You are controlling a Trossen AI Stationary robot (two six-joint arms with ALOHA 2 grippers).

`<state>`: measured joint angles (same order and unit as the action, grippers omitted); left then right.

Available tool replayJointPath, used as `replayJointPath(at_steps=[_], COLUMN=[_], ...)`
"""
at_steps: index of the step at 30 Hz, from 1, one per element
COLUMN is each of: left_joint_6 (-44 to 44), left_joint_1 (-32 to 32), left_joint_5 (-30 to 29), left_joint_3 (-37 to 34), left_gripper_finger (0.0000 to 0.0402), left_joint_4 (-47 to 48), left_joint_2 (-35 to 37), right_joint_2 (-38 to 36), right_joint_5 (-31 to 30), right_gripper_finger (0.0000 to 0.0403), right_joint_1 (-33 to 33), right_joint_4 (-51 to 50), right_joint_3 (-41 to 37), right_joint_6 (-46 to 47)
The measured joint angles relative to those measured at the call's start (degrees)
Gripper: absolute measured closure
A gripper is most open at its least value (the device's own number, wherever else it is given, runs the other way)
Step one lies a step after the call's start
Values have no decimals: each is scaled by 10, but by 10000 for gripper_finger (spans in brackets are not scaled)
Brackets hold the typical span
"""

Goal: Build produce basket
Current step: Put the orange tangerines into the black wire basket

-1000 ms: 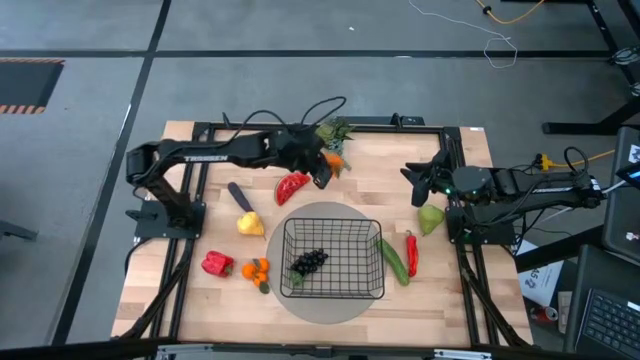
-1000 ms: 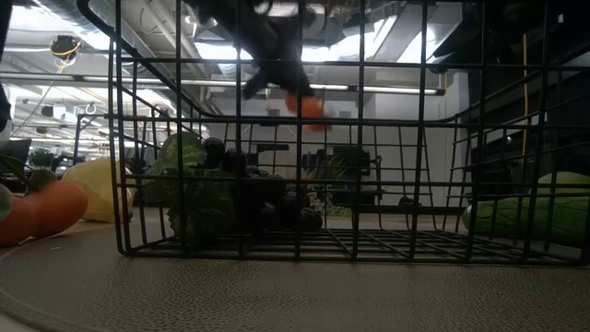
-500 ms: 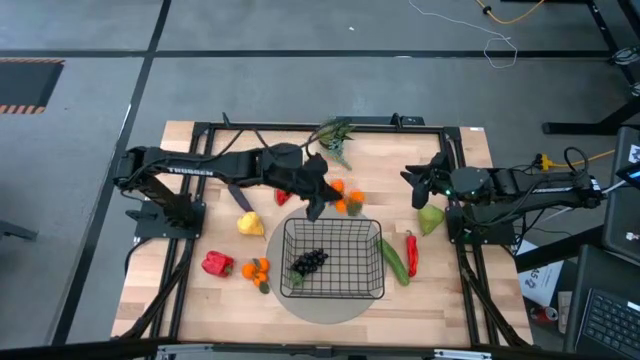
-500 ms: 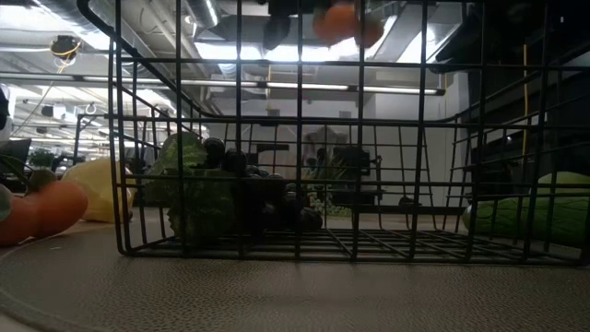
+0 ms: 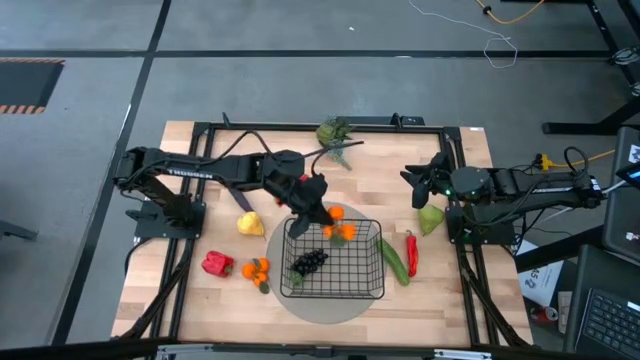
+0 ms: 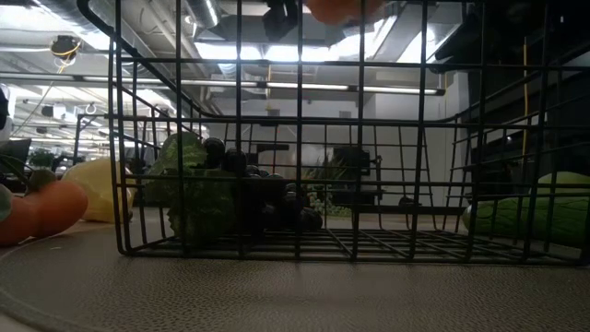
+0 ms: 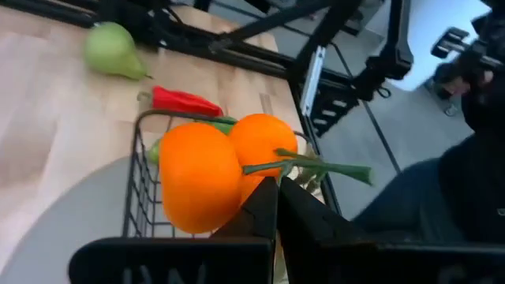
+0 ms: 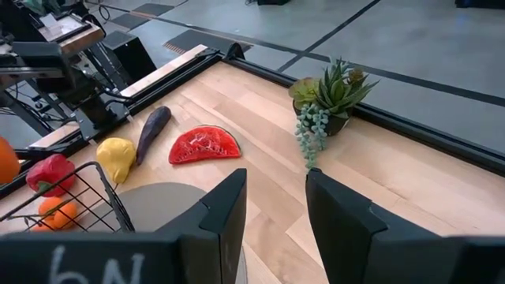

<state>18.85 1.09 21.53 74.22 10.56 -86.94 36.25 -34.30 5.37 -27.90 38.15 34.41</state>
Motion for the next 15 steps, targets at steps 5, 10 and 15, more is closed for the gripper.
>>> replayJointPath(at_steps=[5,10,15], left_joint_6=[0,0,1], left_joint_1=[-3,-12,-16], left_joint_5=[2,9,16], left_joint_3=[0,0,0], left_gripper_finger=[402,401,401], left_joint_4=[3,4,5], left_joint_2=[0,0,0], right_joint_2=[0,0,0], right_joint_5=[0,0,-1], right_gripper_finger=[269,269,269], right_joint_1=[0,0,0], right_joint_4=[0,-2,-2], right_joint_3=[0,0,0], right_joint_6=[-1,-1,-1])
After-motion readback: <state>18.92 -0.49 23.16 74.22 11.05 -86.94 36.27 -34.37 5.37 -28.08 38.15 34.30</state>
